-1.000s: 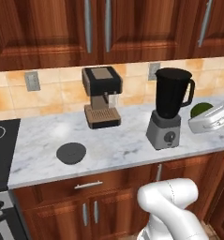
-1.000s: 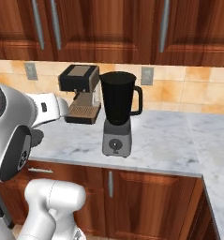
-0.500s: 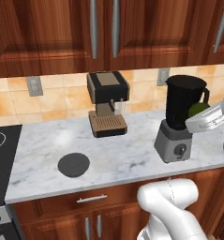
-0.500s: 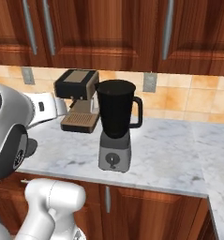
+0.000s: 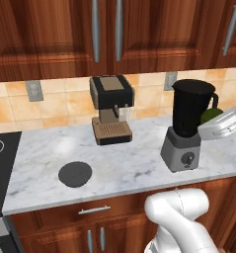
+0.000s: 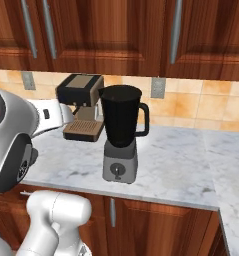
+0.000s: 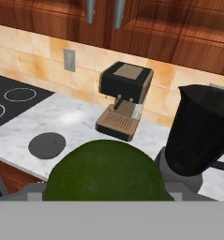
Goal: Grab the limes from the fridge, place them in the blender, close the lid, and turn on the blender to create a marinade.
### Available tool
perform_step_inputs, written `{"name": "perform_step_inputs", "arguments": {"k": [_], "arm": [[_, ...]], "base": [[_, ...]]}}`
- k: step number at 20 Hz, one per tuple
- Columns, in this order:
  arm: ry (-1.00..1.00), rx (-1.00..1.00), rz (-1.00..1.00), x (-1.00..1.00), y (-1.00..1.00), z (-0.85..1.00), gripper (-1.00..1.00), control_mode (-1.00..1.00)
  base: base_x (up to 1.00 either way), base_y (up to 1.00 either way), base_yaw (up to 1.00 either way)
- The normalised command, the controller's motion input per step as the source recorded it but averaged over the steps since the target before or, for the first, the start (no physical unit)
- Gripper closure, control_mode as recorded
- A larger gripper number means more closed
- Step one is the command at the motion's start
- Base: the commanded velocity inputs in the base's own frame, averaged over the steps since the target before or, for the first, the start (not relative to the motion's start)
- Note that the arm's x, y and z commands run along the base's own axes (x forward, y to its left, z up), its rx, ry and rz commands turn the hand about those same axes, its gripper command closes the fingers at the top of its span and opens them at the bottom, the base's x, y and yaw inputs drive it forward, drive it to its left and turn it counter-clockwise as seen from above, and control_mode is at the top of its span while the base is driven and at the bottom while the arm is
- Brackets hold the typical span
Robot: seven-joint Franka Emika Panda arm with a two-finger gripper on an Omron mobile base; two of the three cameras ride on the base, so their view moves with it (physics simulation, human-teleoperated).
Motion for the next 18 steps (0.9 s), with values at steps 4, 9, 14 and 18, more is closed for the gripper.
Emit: {"name": "perform_step_inputs", "arguments": {"k": [4, 9, 14, 18], "arm": [[0.11, 0.0, -0.04, 0.44, -0.01, 0.19, 1.0, -1.0], [0.33, 0.0, -0.16, 0.98, -0.1, 0.24, 1.0, -1.0], [0.11, 0.0, -0.13, 0.85, -0.62, 0.03, 1.0, -1.0], [0.0, 0.0, -0.14, 0.69, -0.59, 0.05, 1.0, -1.0]], "base": [[0.0, 0.0, 0.0], [0.0, 0.0, 0.0], [0.0, 0.0, 0.0], [0.0, 0.0, 0.0]]}}
